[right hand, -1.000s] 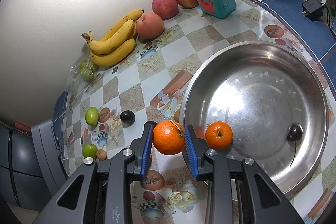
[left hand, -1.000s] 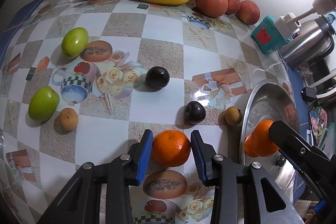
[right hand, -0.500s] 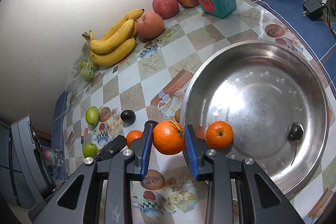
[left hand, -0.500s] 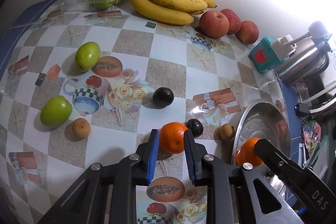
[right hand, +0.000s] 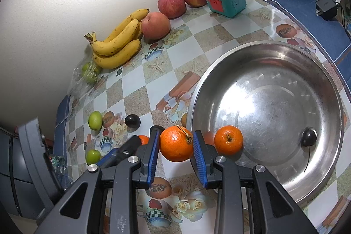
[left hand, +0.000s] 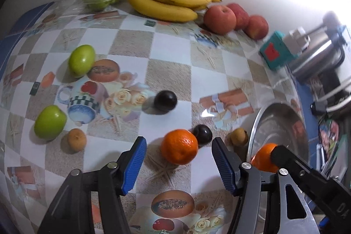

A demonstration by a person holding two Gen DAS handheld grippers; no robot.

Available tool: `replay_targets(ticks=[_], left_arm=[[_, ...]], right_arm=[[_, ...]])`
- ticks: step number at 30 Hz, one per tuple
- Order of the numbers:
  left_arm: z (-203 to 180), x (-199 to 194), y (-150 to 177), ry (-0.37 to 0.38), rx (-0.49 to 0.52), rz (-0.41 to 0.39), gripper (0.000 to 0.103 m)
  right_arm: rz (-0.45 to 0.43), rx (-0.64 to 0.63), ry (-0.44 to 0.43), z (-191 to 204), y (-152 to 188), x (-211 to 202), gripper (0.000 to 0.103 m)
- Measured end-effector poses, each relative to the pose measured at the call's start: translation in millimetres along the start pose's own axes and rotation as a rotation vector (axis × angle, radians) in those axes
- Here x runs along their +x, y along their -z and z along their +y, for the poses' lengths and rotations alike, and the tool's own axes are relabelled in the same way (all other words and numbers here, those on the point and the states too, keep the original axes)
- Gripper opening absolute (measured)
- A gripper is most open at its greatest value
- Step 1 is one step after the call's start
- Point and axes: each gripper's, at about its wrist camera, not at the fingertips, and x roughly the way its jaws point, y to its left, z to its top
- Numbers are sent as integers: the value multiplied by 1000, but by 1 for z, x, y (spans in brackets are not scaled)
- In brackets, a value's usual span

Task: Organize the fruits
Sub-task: 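Lift the orange with the right tool while the left tool grasps another orange, then carry both oranges over the steel bowl and open both tools to drop them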

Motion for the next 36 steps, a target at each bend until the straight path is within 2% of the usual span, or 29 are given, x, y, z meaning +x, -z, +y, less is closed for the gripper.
replay_targets(ticks=[5, 8, 10, 12, 17, 26, 31, 36], left_arm=[[-2, 7, 3, -9, 15, 12, 63], [-2, 9, 4, -8, 16, 20, 50], [-2, 10, 5, -9, 15, 24, 49], [-2, 10, 5, -13, 16, 25, 40], [0, 5, 3, 8, 1, 20, 39], [-2, -26, -6, 33, -4, -68, 39], [-15, -39, -7, 67, 24, -107, 39], [-46, -40, -1, 124, 104, -105, 39]], right_arm=[[1, 0, -1, 0, -1, 0, 33], [0, 0, -1, 0, -1, 0, 33], [-1, 0, -1, -1, 0, 0, 33], [-1, 1, -2, -1, 0, 0, 33], [-2, 5, -2, -3, 0, -1, 33], [-31, 69, 14, -24, -6, -9, 33], [-90, 133, 89, -50, -12, -22, 33], [-155, 169, 193, -71, -16, -37, 33]])
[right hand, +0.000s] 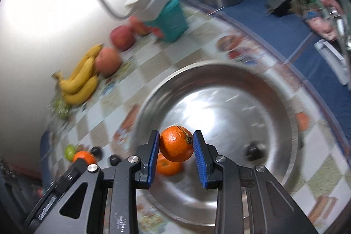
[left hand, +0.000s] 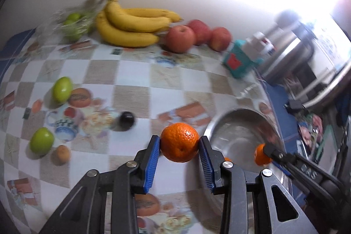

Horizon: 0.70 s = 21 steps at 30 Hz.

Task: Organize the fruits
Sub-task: 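Carry both oranges over the steel bowl and open both tools to drop them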

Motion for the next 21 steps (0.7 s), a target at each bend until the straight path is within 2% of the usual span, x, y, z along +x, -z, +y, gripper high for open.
replay_targets(ticks=[5, 9, 17, 21], left_arm=[[-35, 8, 6, 33, 112, -15, 39], [-54, 16, 11, 20, 170, -48, 39], [-71, 29, 16, 29, 228, -103, 39], [-72, 39, 18, 30, 233, -93, 39]], right_arm=[[-45, 41, 47, -21, -7, -7, 33], [-48, 48, 34, -25, -7, -1, 33], [-16, 70, 17, -33, -3, 20, 33], [-8, 71, 29, -34, -3, 26, 33]])
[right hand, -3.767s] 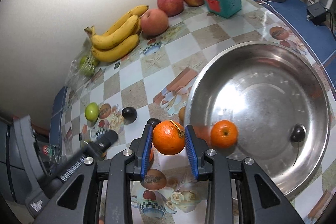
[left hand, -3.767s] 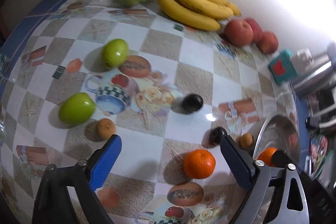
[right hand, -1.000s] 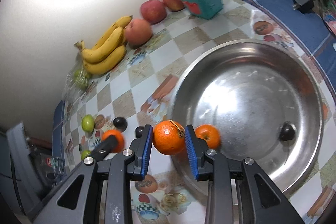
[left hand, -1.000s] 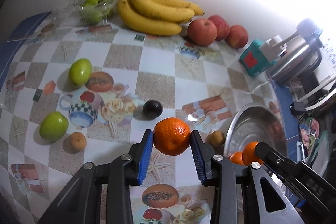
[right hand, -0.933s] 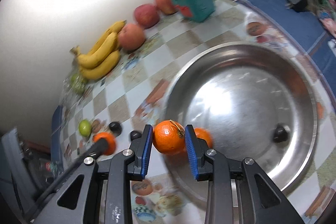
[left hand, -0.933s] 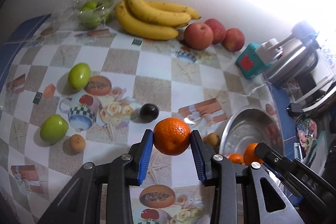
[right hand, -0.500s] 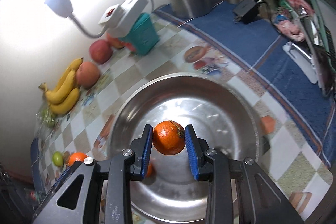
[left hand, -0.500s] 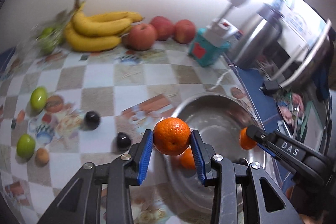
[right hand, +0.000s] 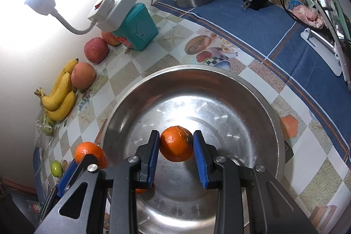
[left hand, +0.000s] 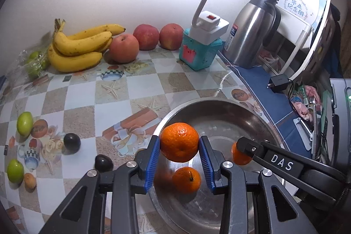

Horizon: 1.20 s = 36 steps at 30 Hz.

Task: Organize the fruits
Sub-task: 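Carry both oranges over the steel bowl and open both tools to drop them, then move both open tools away from the bowl back over the table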

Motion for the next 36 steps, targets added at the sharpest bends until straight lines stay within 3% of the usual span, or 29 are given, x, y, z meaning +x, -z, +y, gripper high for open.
replay_targets(ticks=[13, 27, 36], left_arm=[[-1, 21, 10, -11, 17, 43, 40], [1, 8, 0, -4, 7, 9, 41], [13, -6, -10, -41, -32, -1, 48]], right_arm=[[25, 2, 11, -1, 0, 7, 33], [6, -3, 5, 1, -4, -5, 34], [-38, -40, 0, 11, -9, -28, 34]])
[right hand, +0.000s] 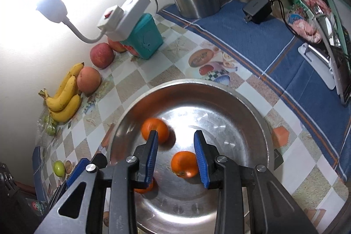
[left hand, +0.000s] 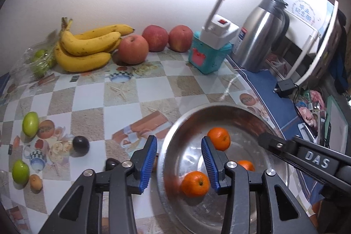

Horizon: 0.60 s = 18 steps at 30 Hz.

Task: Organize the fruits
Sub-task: 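Move both open tools away from the bowl back over the table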

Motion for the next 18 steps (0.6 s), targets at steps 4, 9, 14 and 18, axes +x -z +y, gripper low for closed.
replay_targets(ticks=[4, 9, 14, 18], left_arm=[[17, -5, -5, -56, -73, 15, 62], [47, -6, -2, -172, -157, 76, 62], [75, -15, 2, -243, -230, 111, 64], [86, -25, 1, -258, -265, 106, 68]], right_arm=[[9, -20, 5, 5, 0, -5, 34], [28, -46, 15, 10, 3, -5, 34], [56, -71, 32, 17, 7, -3, 34], [81, -92, 36, 22, 11, -1, 34]])
